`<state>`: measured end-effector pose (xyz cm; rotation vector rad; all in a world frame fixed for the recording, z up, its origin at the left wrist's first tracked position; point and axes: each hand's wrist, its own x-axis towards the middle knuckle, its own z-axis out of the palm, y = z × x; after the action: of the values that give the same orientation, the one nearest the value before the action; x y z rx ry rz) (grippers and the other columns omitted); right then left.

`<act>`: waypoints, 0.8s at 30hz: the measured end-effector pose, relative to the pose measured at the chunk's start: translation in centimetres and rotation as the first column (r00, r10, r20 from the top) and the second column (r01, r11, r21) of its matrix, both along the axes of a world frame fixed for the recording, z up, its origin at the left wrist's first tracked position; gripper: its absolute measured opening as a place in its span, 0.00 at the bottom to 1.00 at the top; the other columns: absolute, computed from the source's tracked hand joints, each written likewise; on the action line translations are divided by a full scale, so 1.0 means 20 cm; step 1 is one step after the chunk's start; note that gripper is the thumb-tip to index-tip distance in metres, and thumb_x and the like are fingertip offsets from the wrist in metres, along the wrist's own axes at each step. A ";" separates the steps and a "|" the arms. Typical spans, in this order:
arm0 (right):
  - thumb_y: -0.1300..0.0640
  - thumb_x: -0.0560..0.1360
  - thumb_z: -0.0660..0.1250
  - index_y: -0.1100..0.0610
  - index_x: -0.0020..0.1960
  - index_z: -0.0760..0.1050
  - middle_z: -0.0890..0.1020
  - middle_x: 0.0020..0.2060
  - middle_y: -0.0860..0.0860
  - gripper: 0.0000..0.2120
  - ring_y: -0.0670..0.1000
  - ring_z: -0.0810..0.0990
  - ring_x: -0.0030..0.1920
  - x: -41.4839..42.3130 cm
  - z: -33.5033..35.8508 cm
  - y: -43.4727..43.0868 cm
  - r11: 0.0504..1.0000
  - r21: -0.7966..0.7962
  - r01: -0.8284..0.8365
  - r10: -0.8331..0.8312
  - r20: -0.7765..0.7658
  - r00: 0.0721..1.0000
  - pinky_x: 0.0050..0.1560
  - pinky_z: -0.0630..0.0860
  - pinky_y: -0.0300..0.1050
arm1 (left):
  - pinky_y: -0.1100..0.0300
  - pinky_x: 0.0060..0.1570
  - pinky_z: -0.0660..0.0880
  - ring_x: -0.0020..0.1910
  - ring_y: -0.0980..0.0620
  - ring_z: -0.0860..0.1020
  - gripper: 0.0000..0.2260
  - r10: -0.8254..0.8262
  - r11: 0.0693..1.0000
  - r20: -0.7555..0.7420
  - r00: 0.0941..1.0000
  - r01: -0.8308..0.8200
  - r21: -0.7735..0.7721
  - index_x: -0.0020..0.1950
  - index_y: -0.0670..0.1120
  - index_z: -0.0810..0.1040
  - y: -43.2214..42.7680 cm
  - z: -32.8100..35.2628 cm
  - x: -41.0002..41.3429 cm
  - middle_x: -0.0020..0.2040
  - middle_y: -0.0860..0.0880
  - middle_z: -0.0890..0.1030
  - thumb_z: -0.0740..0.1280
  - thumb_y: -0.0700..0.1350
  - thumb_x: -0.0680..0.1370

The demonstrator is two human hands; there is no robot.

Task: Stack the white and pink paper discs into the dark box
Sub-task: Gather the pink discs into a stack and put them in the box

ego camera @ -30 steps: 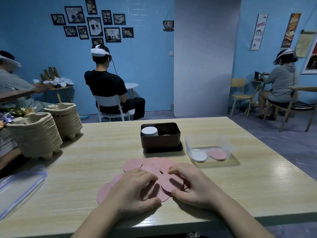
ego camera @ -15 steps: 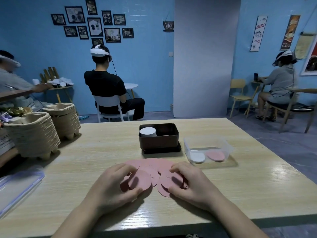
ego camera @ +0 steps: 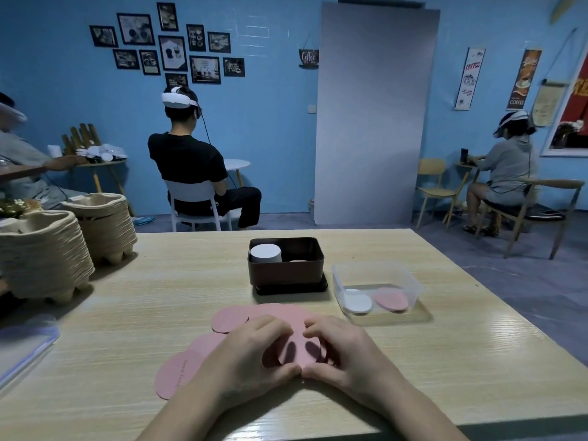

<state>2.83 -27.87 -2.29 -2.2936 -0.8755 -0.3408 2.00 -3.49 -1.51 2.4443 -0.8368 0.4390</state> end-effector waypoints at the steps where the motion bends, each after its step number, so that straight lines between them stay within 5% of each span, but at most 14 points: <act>1: 0.38 0.71 0.75 0.46 0.61 0.77 0.78 0.67 0.42 0.22 0.38 0.74 0.67 0.01 -0.01 0.00 1.000 -0.004 -0.011 0.011 0.006 1.000 0.67 0.73 0.39 | 0.62 0.46 0.75 0.46 0.61 0.73 0.19 -0.001 1.000 -0.005 1.000 0.001 -0.003 0.56 0.56 0.75 0.00 -0.01 0.00 0.48 0.63 0.75 0.73 0.63 0.72; 11: 0.37 0.74 0.73 0.46 0.53 0.79 0.79 0.65 0.43 0.15 0.38 0.76 0.67 -0.01 0.00 -0.01 0.995 0.097 0.013 -0.018 0.046 0.999 0.62 0.75 0.37 | 0.63 0.60 0.71 0.57 0.62 0.76 0.24 0.027 0.999 0.030 0.999 -0.026 -0.037 0.63 0.57 0.77 0.03 -0.02 -0.01 0.56 0.64 0.80 0.69 0.69 0.73; 17: 0.35 0.74 0.71 0.44 0.49 0.74 0.78 0.67 0.45 0.14 0.37 0.71 0.71 0.00 0.00 0.00 0.998 0.058 0.007 -0.009 0.026 1.000 0.65 0.72 0.38 | 0.59 0.46 0.76 0.44 0.60 0.77 0.14 -0.030 0.996 0.036 0.999 0.033 -0.089 0.50 0.55 0.77 0.01 0.00 0.00 0.44 0.60 0.79 0.73 0.61 0.75; 24: 0.32 0.74 0.69 0.45 0.50 0.75 0.78 0.68 0.46 0.17 0.37 0.71 0.71 0.00 0.00 0.00 0.998 0.069 -0.001 -0.001 0.034 0.999 0.67 0.72 0.40 | 0.65 0.42 0.71 0.41 0.60 0.74 0.13 -0.072 0.995 0.056 0.996 0.076 -0.065 0.48 0.54 0.77 0.01 0.01 -0.01 0.42 0.60 0.77 0.75 0.61 0.75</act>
<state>2.74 -27.80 -2.32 -2.2299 -0.8671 -0.4055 1.80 -3.39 -1.31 2.3407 -0.9171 0.4988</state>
